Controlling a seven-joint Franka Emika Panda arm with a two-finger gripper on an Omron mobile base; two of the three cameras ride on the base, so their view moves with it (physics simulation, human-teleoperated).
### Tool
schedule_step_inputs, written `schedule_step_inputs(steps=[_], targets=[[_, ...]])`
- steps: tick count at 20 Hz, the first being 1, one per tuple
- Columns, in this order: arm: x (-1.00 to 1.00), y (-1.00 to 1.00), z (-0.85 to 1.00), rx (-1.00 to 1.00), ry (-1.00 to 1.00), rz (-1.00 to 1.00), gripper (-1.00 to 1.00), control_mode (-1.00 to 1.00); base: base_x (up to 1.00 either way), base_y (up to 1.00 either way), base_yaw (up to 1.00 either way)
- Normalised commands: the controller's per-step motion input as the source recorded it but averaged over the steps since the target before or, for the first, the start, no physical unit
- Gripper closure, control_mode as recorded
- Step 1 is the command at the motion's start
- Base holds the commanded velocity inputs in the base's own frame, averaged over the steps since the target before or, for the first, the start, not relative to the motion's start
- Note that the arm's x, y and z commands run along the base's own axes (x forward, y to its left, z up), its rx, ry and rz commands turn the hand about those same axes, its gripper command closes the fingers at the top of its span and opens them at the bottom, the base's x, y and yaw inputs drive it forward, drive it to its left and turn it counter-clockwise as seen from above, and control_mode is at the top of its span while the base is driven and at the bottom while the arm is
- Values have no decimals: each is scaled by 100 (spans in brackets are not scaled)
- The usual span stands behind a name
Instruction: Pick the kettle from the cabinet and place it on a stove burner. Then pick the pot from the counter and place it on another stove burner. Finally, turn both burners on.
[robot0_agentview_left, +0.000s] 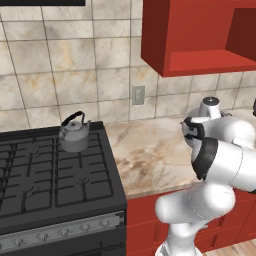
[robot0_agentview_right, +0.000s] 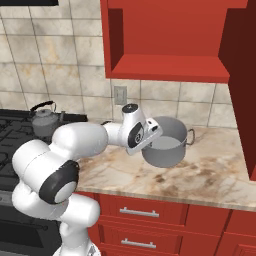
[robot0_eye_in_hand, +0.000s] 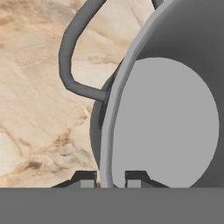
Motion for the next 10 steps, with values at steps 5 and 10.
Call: schedule_step_inputs(steps=[5,10], targets=[[-38,2,34,0,0,0,100,-100,0,0,0],[-37,7,41,0,0,0,100,-100,0,0,0]])
